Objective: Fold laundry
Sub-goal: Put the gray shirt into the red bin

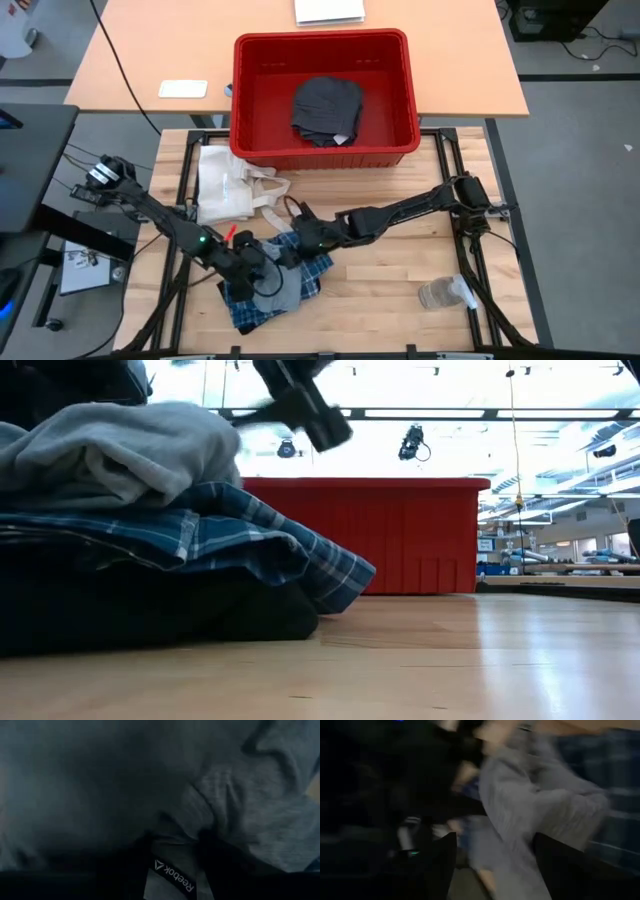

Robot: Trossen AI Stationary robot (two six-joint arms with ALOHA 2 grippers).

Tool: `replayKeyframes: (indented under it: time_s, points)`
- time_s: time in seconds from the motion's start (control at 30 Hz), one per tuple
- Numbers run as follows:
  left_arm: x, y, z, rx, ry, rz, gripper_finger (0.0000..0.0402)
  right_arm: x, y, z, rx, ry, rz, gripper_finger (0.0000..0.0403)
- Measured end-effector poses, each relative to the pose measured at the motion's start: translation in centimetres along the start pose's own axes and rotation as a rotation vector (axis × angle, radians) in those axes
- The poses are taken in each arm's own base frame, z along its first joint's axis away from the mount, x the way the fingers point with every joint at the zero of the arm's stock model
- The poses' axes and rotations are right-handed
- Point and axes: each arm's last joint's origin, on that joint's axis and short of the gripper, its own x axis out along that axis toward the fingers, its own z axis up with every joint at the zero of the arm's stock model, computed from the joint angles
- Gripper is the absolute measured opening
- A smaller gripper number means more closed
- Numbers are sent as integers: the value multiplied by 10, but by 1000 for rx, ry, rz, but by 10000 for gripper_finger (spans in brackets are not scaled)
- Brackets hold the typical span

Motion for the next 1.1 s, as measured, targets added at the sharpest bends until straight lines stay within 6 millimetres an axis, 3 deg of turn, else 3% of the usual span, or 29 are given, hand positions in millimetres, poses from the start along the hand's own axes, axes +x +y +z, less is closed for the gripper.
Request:
replayKeyframes:
  time_s: [0.37, 0.7, 1.0, 1.1]
  points:
    - [-2, -2, -8, 45, 46, 21, 173, -9, -7, -26, -40, 119, -142, 269]
    - [-2, -1, -9, 54, 54, 25, 173, 17, -40, -32, 13, -31, 44, 274]
    - [-2, 0, -10, 113, 64, 31, 173, 20, -61, -38, 24, -97, -23, 340]
    - [-2, 0, -10, 117, 65, 32, 173, 21, -56, -41, 26, -103, 21, 376]
